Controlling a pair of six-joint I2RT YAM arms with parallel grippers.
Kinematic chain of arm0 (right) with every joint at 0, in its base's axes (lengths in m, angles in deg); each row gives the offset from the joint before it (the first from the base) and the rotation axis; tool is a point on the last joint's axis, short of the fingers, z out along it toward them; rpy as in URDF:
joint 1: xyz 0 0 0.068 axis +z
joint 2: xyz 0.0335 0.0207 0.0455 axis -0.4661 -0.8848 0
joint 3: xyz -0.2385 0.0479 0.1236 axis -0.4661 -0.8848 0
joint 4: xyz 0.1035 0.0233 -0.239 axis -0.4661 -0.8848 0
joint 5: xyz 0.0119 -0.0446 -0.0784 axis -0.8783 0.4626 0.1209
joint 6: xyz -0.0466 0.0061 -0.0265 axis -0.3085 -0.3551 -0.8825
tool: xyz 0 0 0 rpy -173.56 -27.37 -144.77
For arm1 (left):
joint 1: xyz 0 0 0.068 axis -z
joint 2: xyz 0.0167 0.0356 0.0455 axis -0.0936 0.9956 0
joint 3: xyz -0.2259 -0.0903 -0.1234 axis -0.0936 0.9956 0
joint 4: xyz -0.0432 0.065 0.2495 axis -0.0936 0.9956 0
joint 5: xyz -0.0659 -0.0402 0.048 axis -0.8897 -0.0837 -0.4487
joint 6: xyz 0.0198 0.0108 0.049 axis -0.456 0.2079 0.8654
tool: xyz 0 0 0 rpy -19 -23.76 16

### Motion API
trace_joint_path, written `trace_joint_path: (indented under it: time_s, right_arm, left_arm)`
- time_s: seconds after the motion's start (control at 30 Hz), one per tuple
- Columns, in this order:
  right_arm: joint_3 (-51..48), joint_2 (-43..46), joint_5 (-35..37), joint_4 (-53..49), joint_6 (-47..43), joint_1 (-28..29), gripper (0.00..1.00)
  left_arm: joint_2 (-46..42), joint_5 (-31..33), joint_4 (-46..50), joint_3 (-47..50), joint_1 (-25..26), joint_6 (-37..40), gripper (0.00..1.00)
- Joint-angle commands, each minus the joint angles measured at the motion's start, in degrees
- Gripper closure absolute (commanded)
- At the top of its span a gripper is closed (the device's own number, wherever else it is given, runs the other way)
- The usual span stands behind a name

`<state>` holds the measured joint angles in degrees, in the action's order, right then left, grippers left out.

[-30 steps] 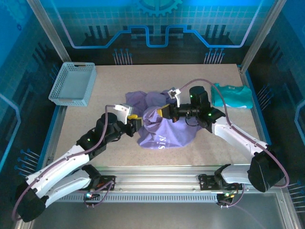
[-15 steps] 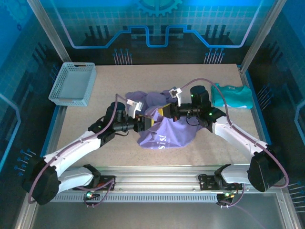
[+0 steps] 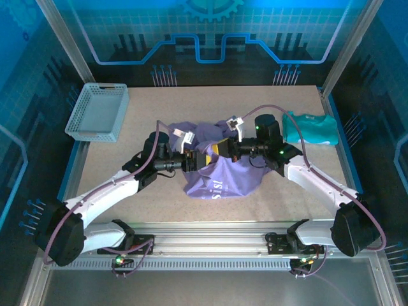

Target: Fold the inside-out t-shirt

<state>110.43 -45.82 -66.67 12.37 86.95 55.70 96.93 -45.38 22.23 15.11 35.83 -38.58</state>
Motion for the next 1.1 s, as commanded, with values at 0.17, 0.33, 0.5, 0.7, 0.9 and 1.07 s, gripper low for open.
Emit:
trace_joint_path:
  time_s: [0.17, 0.33, 0.5, 0.7, 0.9, 1.07]
  right_arm:
    - [0.55, 1.14, 0.57, 1.02, 1.12, -1.20, 1.00]
    - [0.97, 1.05, 1.98, 0.25, 1.22, -1.22, 1.00]
    - [2.53, 1.07, 8.06, -5.01, -0.66, -0.70, 1.00]
    - [5.89, -0.50, 14.88, -10.48, -2.18, 0.99, 0.94]
    - [15.93, -3.37, 28.83, -28.11, -7.26, 2.49, 0.69]
    - [12.93, 4.74, 32.29, -28.56, -13.75, 3.88, 0.58]
  left_arm:
    - [-0.11, -1.74, -0.73, -1.62, -0.43, 0.05, 0.78]
    - [-0.62, -1.27, 0.30, -1.79, -0.40, 0.23, 0.91]
    - [-2.71, -0.97, 2.36, -1.93, -0.44, 0.42, 0.99]
    - [-6.64, -0.97, 3.75, -2.81, 0.34, 0.06, 1.00]
    - [-9.92, 4.06, 7.00, -7.08, 2.48, -0.80, 1.00]
    - [-8.87, 10.08, 12.02, -10.33, 4.15, -0.56, 1.00]
